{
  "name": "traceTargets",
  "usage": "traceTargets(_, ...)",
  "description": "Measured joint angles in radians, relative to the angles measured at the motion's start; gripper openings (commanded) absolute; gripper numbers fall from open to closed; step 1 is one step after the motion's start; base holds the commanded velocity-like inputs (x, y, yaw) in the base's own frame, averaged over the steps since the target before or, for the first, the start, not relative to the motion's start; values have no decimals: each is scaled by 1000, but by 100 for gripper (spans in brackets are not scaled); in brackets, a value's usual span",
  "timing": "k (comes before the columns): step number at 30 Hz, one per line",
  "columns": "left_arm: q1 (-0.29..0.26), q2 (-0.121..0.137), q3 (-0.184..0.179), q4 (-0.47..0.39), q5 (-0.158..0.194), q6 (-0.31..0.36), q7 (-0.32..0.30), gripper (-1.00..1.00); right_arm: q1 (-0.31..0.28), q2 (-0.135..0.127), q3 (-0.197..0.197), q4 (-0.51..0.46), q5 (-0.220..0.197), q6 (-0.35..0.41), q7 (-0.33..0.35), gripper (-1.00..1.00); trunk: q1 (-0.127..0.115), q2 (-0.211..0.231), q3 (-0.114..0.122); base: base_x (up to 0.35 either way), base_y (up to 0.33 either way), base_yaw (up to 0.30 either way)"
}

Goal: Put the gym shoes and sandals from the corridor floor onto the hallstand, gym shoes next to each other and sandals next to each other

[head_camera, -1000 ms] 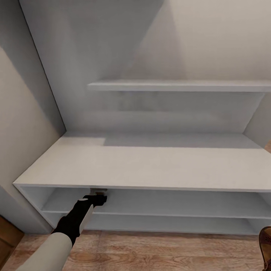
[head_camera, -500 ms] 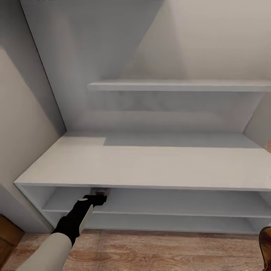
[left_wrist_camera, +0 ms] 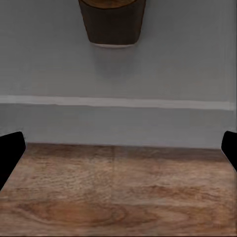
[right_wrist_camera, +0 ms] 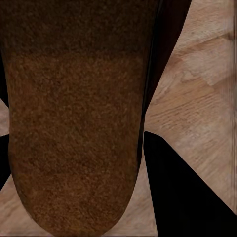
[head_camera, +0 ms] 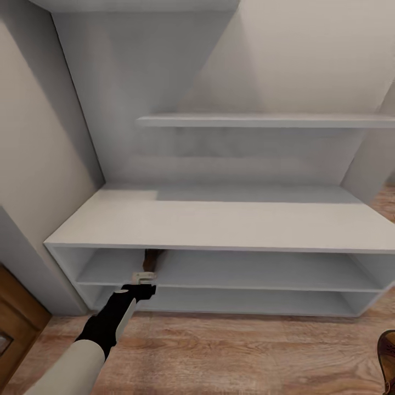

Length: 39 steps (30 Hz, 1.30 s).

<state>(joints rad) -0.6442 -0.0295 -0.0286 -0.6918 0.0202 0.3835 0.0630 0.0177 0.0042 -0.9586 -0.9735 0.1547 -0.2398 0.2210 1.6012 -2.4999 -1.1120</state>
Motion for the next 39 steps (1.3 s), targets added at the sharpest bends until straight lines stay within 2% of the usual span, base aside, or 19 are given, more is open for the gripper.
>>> traceTargets(10,3,2,0,4,1,-9,-6,100,0,0,2,5,1,0,0,-100,0,0,0,-315,0,0)
traceTargets(13,35,9,3,10,7,-59,-10,100,0,0,3,7,1,0,0,-100,0,0,0,-99,0,0)
traceTargets(15,89,14,9,13,9,-130,-20,100,0,0,6,10,2,0,0,-100,0,0,0,-22,0,0)
traceTargets(17,121,18,10,13,10,-165,-33,100,0,0,7,11,3,0,0,-100,-1,0,0,-10,0,0)
traceTargets(20,187,38,11,14,11,-241,-88,100,0,0,7,12,3,0,0,-100,-1,0,0,-3,0,0)
traceTargets(25,295,84,15,13,12,-352,-258,100,0,2,9,14,3,-3,0,-100,-1,0,0,0,0,0)
traceTargets(30,374,117,16,12,15,-439,-365,100,0,4,10,15,2,-3,2,-100,-1,0,0,0,0,0)
traceTargets(31,399,127,17,13,15,-477,-394,100,0,5,11,16,3,-4,2,-100,-1,0,0,0,0,0)
traceTargets(34,441,140,17,13,15,-537,-430,100,0,7,12,17,3,-4,2,-100,-1,0,0,0,0,0)
traceTargets(35,470,148,18,12,16,-575,-448,100,0,7,13,17,4,-4,3,-100,-1,0,0,0,0,0)
traceTargets(39,546,172,33,12,33,-662,-469,100,0,8,13,29,4,-4,3,-100,-1,0,0,0,0,0)
